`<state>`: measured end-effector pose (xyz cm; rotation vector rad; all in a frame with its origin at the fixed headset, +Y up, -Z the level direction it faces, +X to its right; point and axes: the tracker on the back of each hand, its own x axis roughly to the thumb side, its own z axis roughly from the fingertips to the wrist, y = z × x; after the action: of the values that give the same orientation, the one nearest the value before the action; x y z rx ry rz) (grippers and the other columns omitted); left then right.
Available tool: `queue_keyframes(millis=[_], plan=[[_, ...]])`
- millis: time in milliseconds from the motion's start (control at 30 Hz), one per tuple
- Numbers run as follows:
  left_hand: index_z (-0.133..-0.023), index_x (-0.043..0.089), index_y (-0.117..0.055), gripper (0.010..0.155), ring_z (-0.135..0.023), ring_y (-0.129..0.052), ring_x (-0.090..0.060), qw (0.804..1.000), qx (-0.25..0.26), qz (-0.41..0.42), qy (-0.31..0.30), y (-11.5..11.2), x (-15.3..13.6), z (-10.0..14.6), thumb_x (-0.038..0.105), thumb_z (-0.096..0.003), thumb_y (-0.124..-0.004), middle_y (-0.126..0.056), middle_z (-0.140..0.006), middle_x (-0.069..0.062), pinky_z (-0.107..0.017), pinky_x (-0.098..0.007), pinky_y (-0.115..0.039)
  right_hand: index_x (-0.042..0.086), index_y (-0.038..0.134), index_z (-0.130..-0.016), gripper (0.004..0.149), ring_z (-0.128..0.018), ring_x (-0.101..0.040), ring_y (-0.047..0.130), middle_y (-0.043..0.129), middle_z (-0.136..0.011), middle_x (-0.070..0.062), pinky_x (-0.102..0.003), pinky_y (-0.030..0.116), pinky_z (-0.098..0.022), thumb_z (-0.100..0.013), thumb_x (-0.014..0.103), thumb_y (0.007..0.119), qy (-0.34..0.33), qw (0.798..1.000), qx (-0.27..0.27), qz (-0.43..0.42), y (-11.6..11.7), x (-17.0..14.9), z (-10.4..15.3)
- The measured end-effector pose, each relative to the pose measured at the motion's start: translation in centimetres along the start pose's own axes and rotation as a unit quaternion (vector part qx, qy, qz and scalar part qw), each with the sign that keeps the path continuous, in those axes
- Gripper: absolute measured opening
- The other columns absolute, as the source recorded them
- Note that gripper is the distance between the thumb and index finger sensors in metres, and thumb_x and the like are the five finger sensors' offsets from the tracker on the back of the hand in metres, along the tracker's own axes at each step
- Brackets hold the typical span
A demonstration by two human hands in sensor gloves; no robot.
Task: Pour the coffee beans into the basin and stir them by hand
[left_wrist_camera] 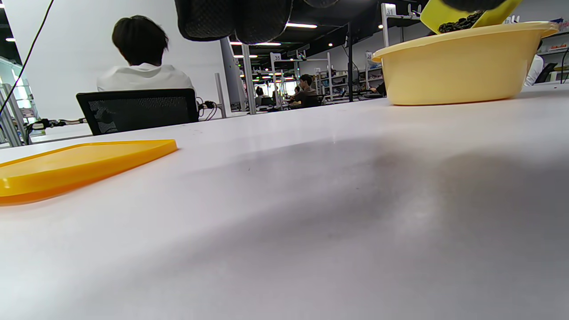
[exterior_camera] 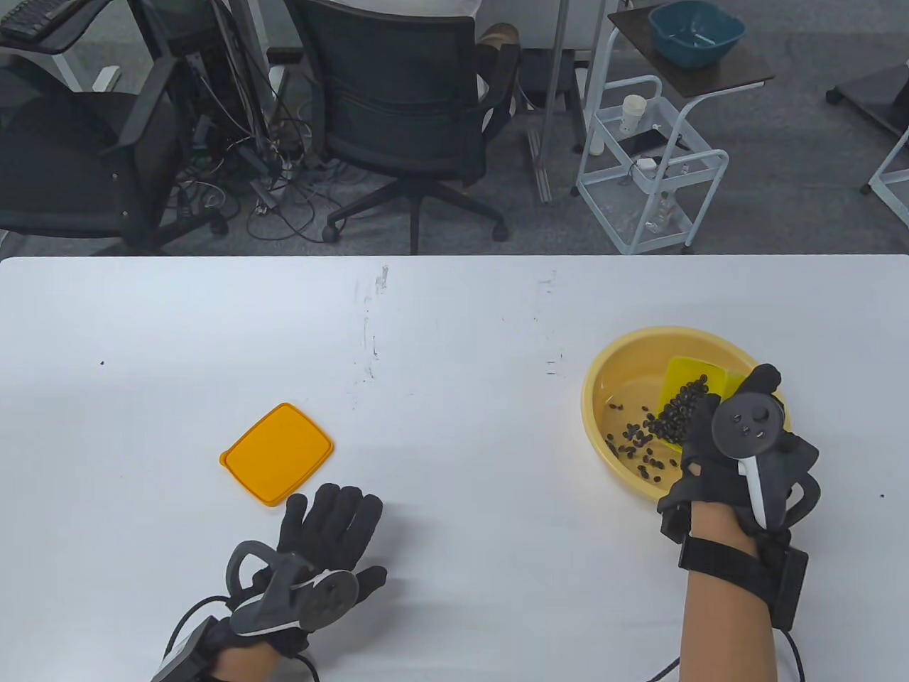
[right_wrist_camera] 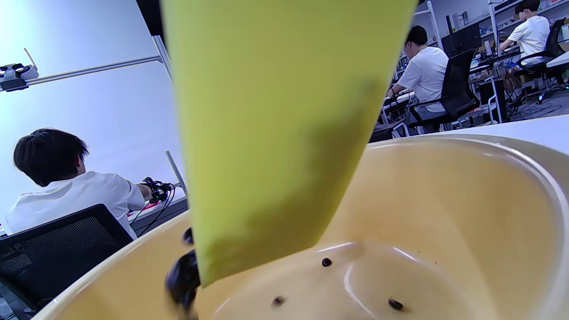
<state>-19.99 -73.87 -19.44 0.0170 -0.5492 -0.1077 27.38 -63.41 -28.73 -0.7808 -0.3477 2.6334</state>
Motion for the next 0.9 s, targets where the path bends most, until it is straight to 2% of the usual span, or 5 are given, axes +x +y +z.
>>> queue_keyframes(millis=[233, 400, 900], plan=[[-0.114, 0.019, -0.025, 0.084, -0.108, -0.056, -0.047, 1.0, -0.001, 0.004, 0.001, -0.03, -0.09, -0.01, 0.068, -0.052, -0.055, -0.047, -0.117, -0.02, -0.075, -0.066, -0.04, 0.012, 0.011, -0.102, 0.071, -0.072, -0.04, 0.068, 0.038, -0.096, -0.024, -0.067, 0.033, -0.064, -0.053, 0.044, 0.05, -0.004, 1.0, -0.001, 0.0, -0.05, 0.13, -0.07], [-0.114, 0.019, -0.025, 0.084, -0.108, -0.057, -0.047, 1.0, -0.002, 0.004, 0.001, -0.02, -0.12, -0.01, 0.068, -0.052, -0.055, -0.048, -0.117, -0.019, -0.075, -0.066, -0.04, 0.012, 0.011, -0.102, 0.071, -0.072, -0.04, 0.069, 0.038, -0.096, -0.024, -0.067, 0.033, -0.064, -0.053, 0.044, 0.05, -0.024, 0.999, -0.011, 0.03, -0.13, 0.72, 0.11], [-0.114, 0.019, -0.024, 0.084, -0.108, -0.058, -0.047, 1.0, -0.003, 0.004, 0.001, 0.06, -0.16, 0.01, 0.068, -0.0519, -0.055, -0.048, -0.117, -0.019, -0.075, -0.066, -0.041, 0.012, 0.01, -0.102, 0.071, -0.073, -0.04, 0.068, 0.037, -0.096, -0.024, -0.067, 0.033, -0.064, -0.053, 0.044, 0.05, -0.025, 0.999, -0.017, 0.026, -0.42, 0.79, 0.1]])
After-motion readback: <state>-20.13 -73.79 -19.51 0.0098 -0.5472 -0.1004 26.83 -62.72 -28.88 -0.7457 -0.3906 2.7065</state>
